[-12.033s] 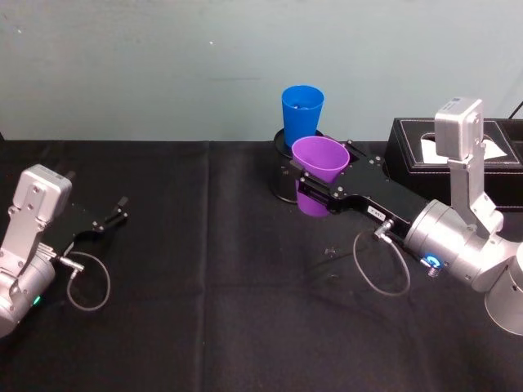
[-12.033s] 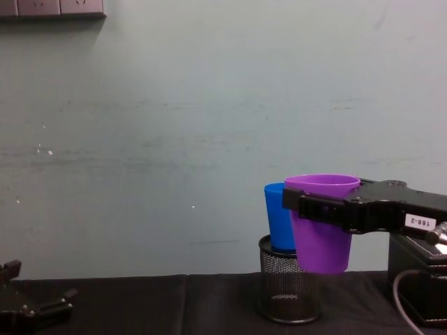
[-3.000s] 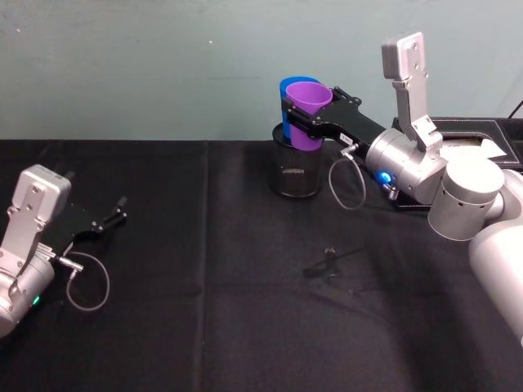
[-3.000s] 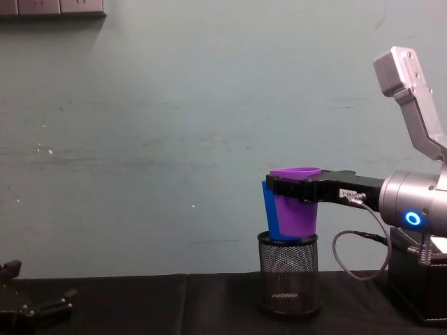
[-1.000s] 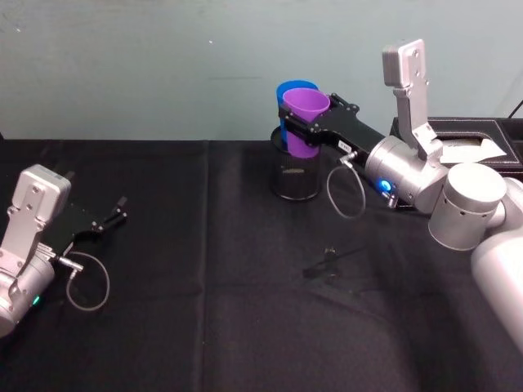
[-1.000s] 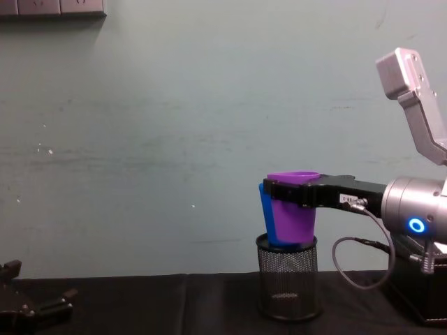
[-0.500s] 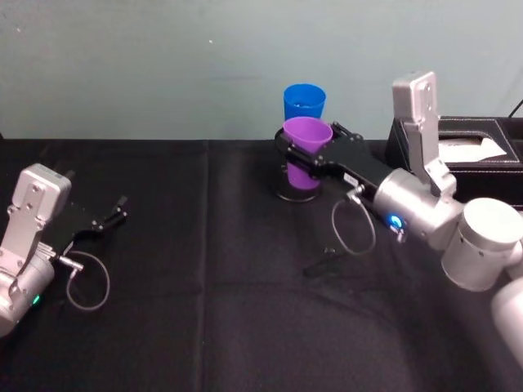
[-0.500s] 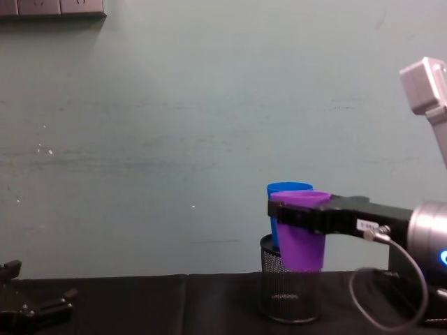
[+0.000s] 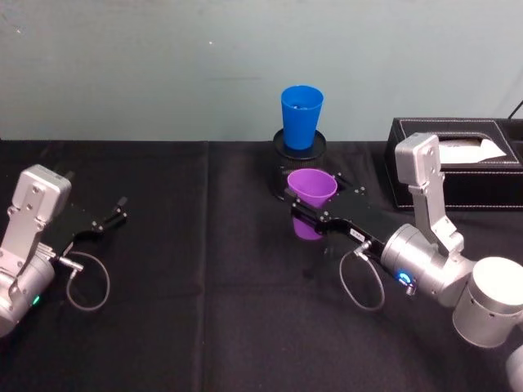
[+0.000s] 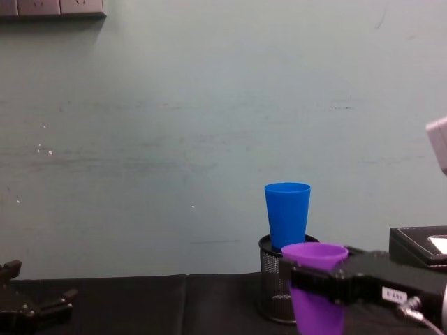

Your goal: Pick up one cup with a gripper and tap it against the other cup.

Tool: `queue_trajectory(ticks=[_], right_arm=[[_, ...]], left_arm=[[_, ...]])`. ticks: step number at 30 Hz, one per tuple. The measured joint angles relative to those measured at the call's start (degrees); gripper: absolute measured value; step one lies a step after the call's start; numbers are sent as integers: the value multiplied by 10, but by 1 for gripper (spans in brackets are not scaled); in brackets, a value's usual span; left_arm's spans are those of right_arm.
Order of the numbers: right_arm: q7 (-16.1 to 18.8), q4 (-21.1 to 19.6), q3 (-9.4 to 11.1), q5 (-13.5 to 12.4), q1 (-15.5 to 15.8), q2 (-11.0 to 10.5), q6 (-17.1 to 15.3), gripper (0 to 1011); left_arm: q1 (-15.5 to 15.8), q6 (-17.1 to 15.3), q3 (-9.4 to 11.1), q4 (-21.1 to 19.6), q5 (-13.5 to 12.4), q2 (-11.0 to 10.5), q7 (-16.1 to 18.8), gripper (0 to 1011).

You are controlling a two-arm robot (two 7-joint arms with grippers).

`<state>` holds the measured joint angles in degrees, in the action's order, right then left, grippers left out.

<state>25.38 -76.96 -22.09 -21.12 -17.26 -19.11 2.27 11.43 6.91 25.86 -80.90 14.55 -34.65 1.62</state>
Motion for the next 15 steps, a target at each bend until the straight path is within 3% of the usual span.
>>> queue_trajectory(ticks=[15], right_arm=[[9,38,0,27,29,9,88,736]], left_arm=[[0,0,0,0,0,0,0,1000]])
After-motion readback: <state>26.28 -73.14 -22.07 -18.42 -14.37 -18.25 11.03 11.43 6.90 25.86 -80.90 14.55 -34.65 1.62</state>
